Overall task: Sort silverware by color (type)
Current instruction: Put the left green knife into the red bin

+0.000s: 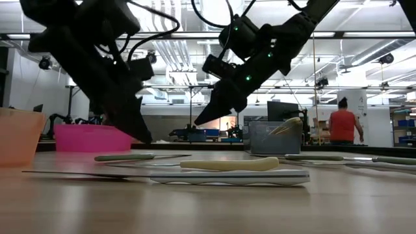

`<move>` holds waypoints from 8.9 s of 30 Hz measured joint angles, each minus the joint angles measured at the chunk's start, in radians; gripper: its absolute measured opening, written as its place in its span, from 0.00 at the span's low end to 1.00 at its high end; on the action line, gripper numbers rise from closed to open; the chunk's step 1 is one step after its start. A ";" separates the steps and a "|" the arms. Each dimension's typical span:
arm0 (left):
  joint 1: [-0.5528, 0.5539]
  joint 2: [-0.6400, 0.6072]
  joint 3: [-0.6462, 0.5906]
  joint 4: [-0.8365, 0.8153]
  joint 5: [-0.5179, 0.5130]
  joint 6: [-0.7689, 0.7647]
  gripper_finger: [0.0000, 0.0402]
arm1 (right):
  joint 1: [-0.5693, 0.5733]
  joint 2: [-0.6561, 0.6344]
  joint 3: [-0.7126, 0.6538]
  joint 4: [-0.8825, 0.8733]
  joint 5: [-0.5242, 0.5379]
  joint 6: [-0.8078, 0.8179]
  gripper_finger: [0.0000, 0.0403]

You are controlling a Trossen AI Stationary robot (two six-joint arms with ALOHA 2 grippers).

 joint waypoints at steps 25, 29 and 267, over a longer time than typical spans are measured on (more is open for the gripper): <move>-0.002 0.185 -0.074 0.219 -0.095 -0.124 0.09 | 0.000 -0.003 -0.002 -0.014 -0.039 0.015 0.04; 0.001 0.195 -0.074 0.211 -0.144 -0.229 0.06 | 0.002 -0.003 -0.002 -0.020 -0.079 0.016 0.04; 0.077 0.004 -0.306 0.446 0.006 0.086 0.06 | -0.016 0.224 -0.005 0.263 -0.044 0.294 0.04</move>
